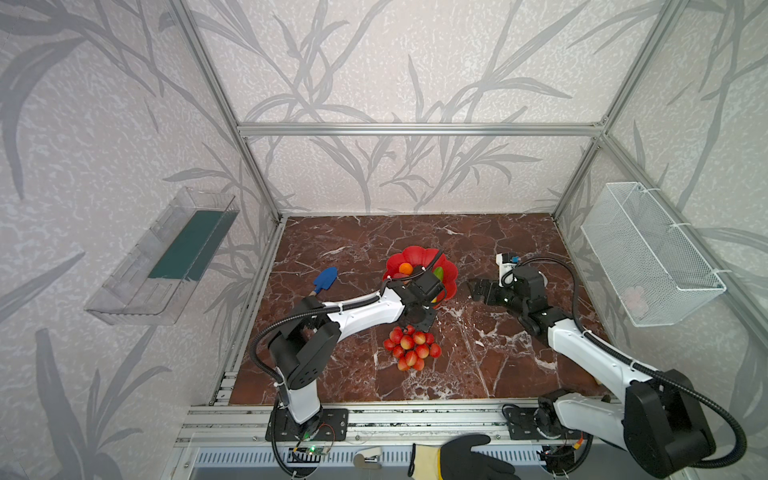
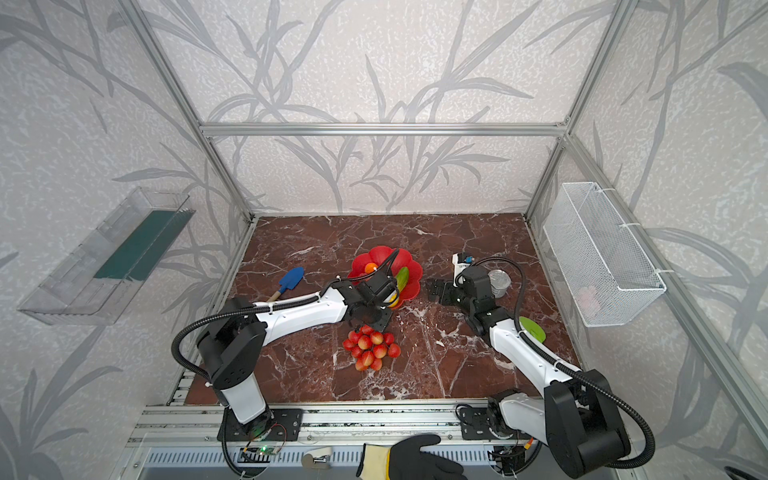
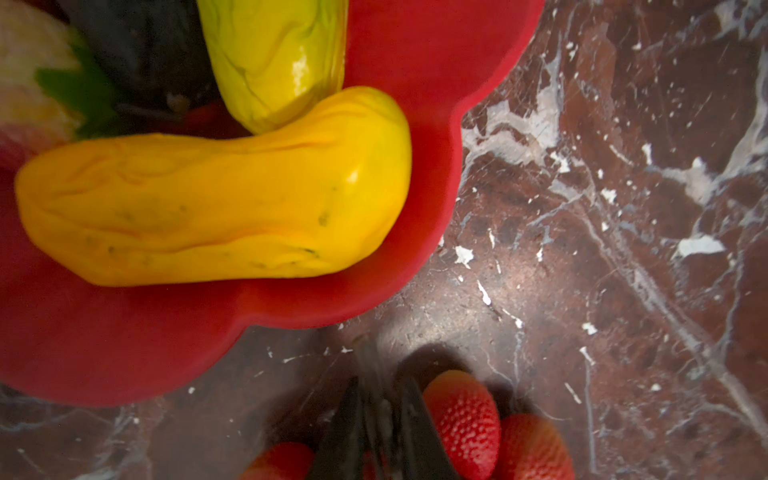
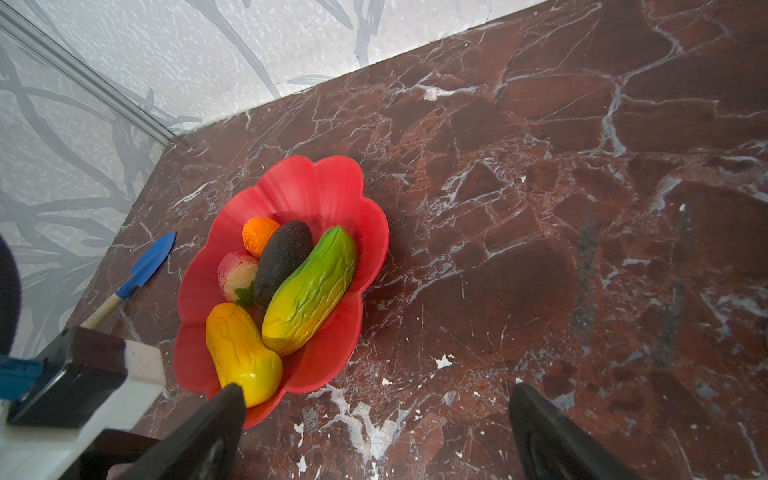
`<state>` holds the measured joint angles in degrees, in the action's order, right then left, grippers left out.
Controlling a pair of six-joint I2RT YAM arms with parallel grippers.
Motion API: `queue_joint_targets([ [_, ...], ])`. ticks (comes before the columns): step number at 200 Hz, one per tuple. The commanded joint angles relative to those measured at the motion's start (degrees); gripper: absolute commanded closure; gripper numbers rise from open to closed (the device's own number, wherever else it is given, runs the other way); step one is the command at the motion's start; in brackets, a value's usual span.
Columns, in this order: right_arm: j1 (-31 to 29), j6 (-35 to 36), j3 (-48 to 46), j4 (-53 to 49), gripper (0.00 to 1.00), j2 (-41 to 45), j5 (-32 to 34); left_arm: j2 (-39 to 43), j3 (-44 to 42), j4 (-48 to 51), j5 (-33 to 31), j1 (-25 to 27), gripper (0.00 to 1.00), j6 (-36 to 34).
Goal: Place and organize the fake fruits in the fruit bowl
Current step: 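Grasp the strawberry bunch by its stem with the left gripper, then lift the strawberry bunch into the red bowl with the left gripper and release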
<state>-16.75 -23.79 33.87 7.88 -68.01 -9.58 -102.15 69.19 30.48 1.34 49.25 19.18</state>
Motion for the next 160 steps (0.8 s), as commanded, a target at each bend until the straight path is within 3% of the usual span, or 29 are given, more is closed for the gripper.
queue_joint_targets([
  [1,0.4,0.5,-0.7,0.8,0.01,0.9,-0.1,0.4,0.6,1.2,0.2,0.2,0.88,0.7],
  [30,0.5,0.3,-0.8,1.3,0.01,0.7,-0.1,1.9,-0.9,1.3,0.5,0.1,1.0,1.8],
  [118,0.8,-0.3,-1.0,2.0,0.01,0.7,-0.4,15.5,-9.7,1.2,-0.6,-0.2,1.0,5.2],
  [160,1.2,0.7,-0.7,1.7,0.01,1.7,-0.2,28.1,-12.7,2.3,-7.2,-1.5,1.0,3.1],
])
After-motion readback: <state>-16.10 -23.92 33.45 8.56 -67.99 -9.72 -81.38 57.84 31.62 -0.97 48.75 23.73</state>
